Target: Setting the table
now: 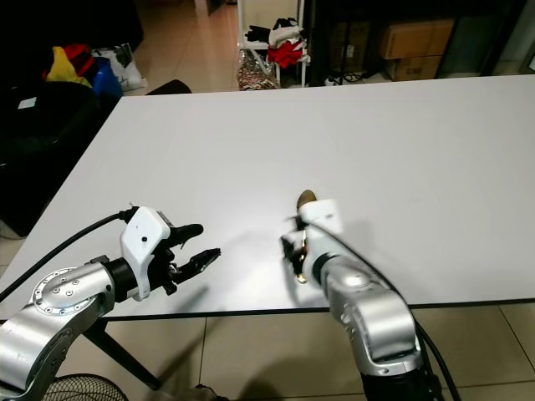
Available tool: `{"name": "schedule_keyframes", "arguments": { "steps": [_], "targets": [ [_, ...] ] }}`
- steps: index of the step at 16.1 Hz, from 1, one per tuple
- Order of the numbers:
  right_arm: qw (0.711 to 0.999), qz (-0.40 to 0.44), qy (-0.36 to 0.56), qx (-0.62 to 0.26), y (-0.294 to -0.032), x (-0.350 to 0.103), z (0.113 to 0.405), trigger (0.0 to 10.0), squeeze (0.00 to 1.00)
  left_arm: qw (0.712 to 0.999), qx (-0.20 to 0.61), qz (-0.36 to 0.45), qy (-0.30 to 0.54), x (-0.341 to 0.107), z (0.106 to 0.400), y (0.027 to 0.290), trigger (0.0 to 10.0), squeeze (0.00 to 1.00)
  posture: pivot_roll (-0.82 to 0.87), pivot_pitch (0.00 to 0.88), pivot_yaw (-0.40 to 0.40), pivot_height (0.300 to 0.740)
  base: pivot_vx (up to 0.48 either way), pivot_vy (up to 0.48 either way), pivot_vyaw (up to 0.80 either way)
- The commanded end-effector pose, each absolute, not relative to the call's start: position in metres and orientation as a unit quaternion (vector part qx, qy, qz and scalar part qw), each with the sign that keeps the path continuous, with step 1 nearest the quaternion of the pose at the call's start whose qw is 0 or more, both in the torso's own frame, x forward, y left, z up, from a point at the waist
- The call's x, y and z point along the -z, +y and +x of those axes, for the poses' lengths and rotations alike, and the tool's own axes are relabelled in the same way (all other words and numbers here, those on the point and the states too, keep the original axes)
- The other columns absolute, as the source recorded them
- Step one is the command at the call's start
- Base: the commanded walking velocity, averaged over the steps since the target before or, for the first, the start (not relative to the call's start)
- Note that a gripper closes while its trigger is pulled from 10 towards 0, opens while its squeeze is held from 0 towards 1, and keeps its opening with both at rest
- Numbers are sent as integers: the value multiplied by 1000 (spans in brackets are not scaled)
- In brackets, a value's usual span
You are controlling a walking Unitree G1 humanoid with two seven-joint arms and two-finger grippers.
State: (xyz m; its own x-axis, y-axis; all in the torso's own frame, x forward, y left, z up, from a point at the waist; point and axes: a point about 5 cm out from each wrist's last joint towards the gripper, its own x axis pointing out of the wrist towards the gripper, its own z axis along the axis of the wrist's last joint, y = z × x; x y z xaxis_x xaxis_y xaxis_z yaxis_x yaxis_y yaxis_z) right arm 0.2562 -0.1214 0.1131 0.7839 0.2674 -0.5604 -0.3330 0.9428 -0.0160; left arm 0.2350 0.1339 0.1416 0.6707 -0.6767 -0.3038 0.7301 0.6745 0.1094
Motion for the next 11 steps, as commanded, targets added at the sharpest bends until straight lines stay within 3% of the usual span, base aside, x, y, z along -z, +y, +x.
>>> {"name": "schedule_keyframes", "arguments": {
  "steps": [1, 2, 3, 11],
  "targets": [
    [930, -82, 316, -171, -119, -104, 253, 10000, 1000, 908, 382, 119, 123, -140, 236, 138, 10000, 0, 140, 0, 88, 727, 0, 0, 0],
    [927, -86, 322, -171, -119, -102, 252, 10000, 1000, 908, 382, 119, 123, -140, 236, 138, 10000, 0, 140, 0, 88, 727, 0, 0, 0],
    [924, -96, 334, -163, -124, -98, 251, 10000, 0, 907, 384, 119, 123, -140, 235, 138, 10000, 0, 143, 0, 84, 727, 0, 0, 0],
    [926, -102, 339, -131, -136, -99, 250, 10000, 0, 905, 388, 122, 122, -141, 237, 138, 10000, 0, 132, 0, 94, 727, 0, 0, 0]
  ]
}}
